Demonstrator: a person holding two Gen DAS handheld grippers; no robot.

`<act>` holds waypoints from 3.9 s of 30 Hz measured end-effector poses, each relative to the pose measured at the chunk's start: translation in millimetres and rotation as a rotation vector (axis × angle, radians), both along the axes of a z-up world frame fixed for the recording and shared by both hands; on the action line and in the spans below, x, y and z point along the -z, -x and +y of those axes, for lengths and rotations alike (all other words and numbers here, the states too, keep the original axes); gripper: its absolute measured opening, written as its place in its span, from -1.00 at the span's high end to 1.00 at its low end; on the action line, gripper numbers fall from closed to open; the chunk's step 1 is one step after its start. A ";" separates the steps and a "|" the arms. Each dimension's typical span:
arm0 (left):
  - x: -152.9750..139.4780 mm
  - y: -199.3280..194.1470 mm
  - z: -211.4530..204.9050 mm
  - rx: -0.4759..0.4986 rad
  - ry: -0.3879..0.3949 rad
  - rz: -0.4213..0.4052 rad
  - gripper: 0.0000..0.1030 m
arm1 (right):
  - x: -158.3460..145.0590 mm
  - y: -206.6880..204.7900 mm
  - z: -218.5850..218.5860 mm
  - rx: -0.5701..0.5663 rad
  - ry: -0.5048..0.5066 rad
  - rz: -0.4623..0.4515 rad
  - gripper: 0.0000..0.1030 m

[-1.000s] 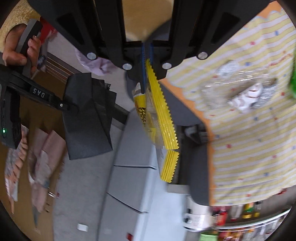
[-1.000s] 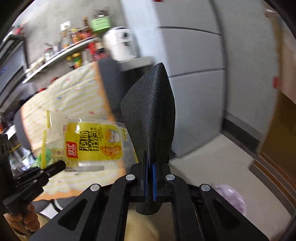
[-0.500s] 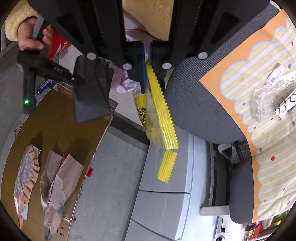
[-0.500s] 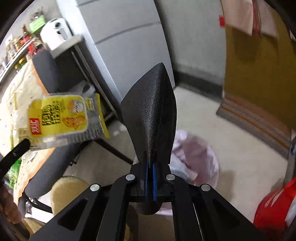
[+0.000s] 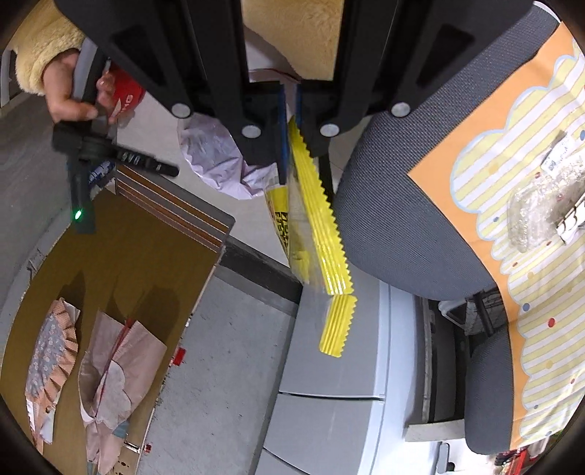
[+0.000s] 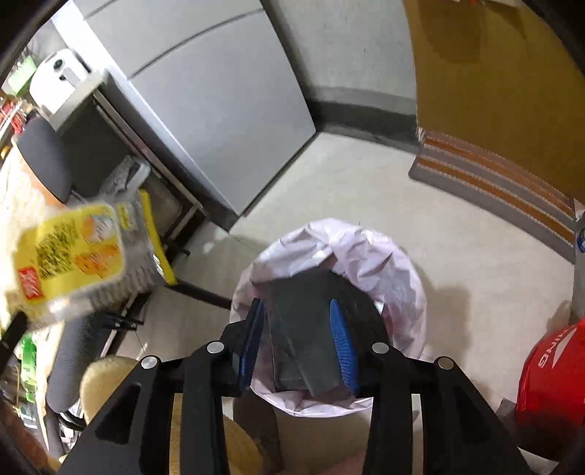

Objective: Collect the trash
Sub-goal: 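Carry the snack bag and black pad over the pink bin with both tools, then open the right tool to drop the pad while the left tool drops the snack bag, then move both tools back over the items on the chair, then grasp the white paper bag with brown pattern with the right tool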

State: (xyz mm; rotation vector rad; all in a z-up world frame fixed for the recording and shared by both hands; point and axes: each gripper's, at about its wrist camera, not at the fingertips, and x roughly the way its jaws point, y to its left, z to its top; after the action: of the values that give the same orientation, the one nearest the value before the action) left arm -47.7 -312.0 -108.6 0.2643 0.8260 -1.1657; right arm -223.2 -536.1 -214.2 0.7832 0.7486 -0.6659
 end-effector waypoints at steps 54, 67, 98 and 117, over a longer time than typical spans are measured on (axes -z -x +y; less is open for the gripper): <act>15.0 -11.2 19.5 -0.078 -0.133 0.019 0.42 | -91.3 -36.4 64.4 -0.245 0.196 -0.106 0.16; -10.0 -80.0 158.2 -0.459 -0.117 -0.014 0.01 | -117.3 -162.1 170.7 -0.659 0.167 -0.182 0.04; 13.6 -225.9 301.7 -0.848 -0.159 0.029 0.01 | -65.4 -433.5 270.0 -0.907 0.012 -0.099 0.03; 24.5 -232.5 314.9 -0.889 -0.157 0.074 0.01 | -65.1 -506.7 305.1 -0.900 0.006 -0.183 -0.31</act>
State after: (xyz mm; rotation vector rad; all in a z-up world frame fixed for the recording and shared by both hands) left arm 184.8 2.9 -133.1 -0.0328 0.9564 -0.2788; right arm 283.5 -231.0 -149.1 0.4185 0.8322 0.2115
